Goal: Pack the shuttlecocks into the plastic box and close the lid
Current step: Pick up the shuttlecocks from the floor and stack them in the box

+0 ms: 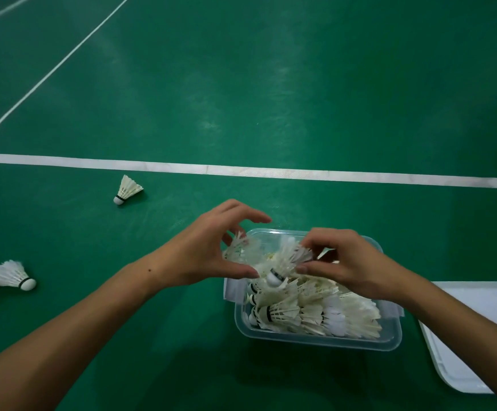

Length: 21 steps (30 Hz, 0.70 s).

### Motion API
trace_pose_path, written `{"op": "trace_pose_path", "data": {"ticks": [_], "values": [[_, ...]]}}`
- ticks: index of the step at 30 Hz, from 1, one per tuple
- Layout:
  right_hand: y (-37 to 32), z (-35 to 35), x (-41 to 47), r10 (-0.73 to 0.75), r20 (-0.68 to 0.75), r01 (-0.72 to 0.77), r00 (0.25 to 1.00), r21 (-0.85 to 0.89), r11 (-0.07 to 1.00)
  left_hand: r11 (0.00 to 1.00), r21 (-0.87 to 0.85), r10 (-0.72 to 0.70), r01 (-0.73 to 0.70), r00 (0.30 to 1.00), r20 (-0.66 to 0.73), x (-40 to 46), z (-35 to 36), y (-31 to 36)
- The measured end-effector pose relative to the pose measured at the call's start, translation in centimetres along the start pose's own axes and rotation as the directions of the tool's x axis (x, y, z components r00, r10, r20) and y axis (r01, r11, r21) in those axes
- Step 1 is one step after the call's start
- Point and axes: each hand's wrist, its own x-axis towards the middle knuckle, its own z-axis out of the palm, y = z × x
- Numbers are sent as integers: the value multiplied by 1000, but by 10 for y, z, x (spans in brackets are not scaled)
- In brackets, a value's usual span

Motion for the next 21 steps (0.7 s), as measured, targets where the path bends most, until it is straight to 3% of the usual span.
{"op": "trace_pose_path", "data": {"ticks": [3, 6, 14, 21], "values": [[6, -3, -20, 43, -232, -66, 972, -91, 994, 999, -22, -40, 38, 996, -75, -11, -2, -8], [6, 10, -31, 61, -332, -132, 941, -196, 972, 998, -14, -60, 59, 993, -101, -20, 2, -12], [-11, 53, -9, 78, -194, -172, 978, -533, 828, 998, 20, -54, 57, 990, -129, -28, 17, -13], [-12, 63, 5, 177, -70, -184, 982, -599, 779, 998, 35, -50, 56, 988, -148, -29, 20, -16]]}}
